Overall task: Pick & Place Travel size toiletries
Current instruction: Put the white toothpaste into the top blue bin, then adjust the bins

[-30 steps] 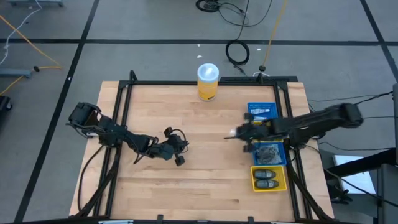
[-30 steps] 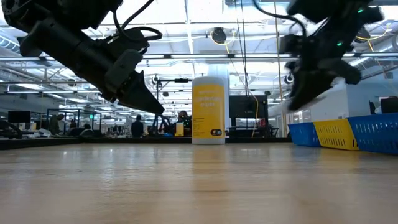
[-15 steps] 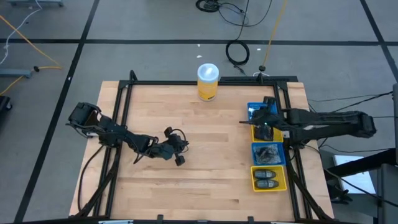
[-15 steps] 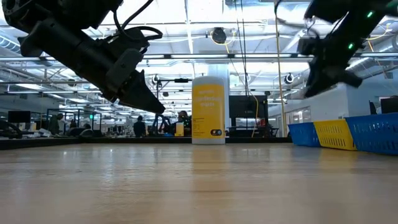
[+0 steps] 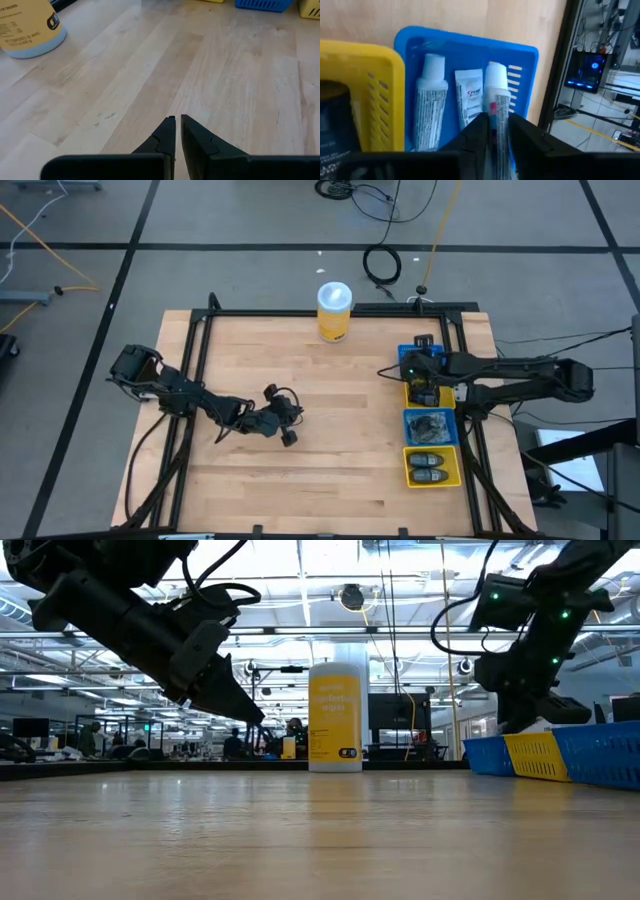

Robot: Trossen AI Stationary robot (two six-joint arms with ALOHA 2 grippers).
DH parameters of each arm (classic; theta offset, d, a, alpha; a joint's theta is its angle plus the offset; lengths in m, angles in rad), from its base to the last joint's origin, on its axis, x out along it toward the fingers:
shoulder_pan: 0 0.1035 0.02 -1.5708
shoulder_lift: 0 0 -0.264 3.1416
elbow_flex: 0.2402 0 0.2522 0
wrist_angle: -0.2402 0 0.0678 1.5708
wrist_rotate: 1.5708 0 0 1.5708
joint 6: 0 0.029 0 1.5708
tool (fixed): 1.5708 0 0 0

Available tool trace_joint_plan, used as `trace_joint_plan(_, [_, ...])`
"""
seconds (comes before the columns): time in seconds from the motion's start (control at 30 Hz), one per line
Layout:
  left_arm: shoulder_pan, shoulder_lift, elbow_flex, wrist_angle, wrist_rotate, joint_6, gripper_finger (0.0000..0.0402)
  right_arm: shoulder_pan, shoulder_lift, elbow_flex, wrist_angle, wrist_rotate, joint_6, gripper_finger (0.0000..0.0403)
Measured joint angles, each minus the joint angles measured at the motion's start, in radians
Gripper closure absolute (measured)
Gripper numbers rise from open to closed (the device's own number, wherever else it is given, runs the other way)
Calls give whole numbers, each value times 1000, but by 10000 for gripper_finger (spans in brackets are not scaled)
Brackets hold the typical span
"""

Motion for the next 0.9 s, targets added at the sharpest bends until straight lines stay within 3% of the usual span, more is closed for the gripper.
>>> trace_joint_plan(0.27, [0, 0, 0, 0, 0, 0, 371, 1, -62, 9, -14, -1, 55, 264])
trace_joint_plan(0.43, [0, 0, 0, 1, -1, 1, 371, 15, -109, 78, -20, -32, 219, 240])
trace_joint_plan(0.77, [9, 0, 0, 8, -9, -4, 371, 83, -23, 212, -218, -351, 767, 284])
trace_joint_plan(0.9, [9, 0, 0, 8, -9, -4, 371, 85, 46, 212, -312, -367, 911, 323])
